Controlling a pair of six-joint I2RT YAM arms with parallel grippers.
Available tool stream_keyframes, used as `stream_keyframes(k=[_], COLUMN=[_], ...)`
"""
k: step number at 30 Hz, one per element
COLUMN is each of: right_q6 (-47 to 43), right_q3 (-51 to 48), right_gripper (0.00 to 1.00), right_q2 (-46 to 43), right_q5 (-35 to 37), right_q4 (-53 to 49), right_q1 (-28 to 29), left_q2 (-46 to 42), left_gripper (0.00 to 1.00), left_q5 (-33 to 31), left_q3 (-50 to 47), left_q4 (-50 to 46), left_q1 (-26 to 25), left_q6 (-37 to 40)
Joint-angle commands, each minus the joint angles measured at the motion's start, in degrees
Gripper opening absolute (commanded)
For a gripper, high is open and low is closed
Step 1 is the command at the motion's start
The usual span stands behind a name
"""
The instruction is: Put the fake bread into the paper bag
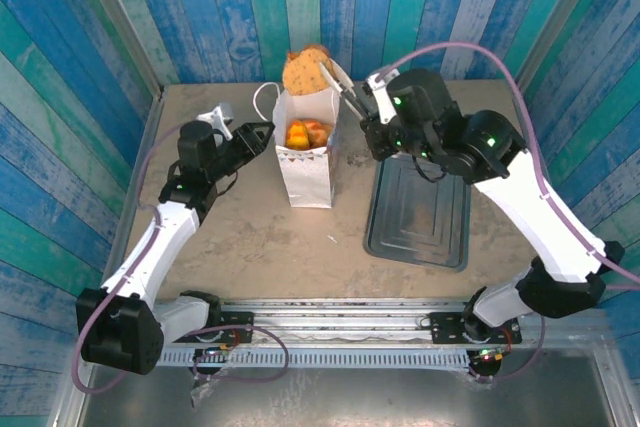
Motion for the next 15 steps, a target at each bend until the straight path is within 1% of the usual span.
stream_keyframes(k=[1,10,15], right_q6=[-2.9,-6.4,-7.6], right_q3=[2.0,2.1,1.6], right_gripper=[0.06,0.07,0.07], right_q2=[1.3,5.1,6.4], right_q5=[5.0,7.5,9.1], right_q4=[0.3,-1.5,-2.9], right_q1=[1.1,2.9,3.3], left_q2=[-0.5,1.3,3.3], left_gripper=[0.51,0.5,0.45], left_q5=[-0.8,-0.7,0.3], left_q3=[1.9,1.8,2.3], left_q4=[-0.9,2.0,3.6], left_q1=[-0.2,-0.3,-0.3], left_q6=[1.9,-0.1,-0.7])
